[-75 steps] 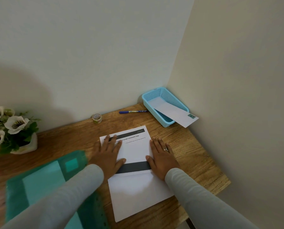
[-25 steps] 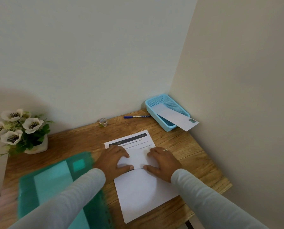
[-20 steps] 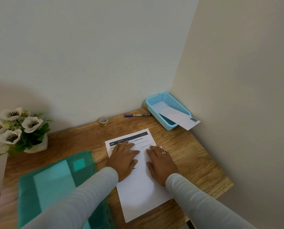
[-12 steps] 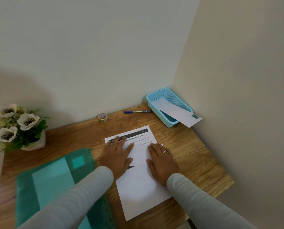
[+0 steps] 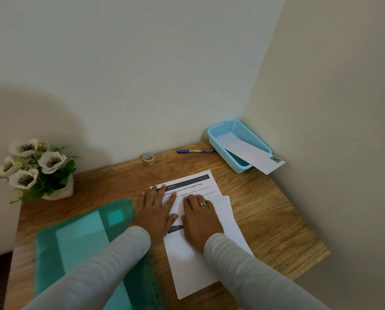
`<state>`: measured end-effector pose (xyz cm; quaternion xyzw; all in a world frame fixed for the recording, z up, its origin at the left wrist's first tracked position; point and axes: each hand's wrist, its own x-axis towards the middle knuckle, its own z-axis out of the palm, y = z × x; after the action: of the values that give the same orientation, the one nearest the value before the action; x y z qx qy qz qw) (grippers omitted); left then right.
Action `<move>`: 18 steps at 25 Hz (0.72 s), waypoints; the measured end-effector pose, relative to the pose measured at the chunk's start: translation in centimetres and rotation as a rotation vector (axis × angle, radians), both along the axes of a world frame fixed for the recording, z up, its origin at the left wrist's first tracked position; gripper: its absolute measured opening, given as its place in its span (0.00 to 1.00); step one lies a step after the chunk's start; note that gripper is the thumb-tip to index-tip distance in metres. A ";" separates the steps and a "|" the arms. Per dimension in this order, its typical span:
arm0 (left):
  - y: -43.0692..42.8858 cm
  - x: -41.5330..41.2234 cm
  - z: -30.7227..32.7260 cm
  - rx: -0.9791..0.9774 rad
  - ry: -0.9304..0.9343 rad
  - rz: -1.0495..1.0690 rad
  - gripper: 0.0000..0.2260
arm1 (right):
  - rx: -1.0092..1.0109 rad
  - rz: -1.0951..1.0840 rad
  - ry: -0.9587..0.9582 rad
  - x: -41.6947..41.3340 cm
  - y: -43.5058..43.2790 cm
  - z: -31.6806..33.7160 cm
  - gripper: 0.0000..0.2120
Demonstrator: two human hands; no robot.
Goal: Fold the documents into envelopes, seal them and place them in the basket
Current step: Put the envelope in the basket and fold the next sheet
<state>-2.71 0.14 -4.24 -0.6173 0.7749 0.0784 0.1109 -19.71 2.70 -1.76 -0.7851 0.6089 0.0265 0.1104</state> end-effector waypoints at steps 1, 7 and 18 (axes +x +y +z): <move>0.1 0.0 0.0 0.002 -0.004 0.000 0.32 | 0.002 -0.002 -0.002 -0.5 0.0 -0.1 0.29; 0.1 0.2 1.4 0.024 -0.012 -0.015 0.35 | -0.051 -0.107 0.070 -8.4 0.2 -0.5 0.31; -3.3 -1.0 5.5 0.171 0.258 0.139 0.24 | 0.039 -0.182 0.013 -10.1 -0.1 0.4 0.35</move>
<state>-3.74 -3.17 1.28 -0.6426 0.7286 0.2300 0.0571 -29.81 2.56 -1.31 -0.7241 0.6777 0.0334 0.1238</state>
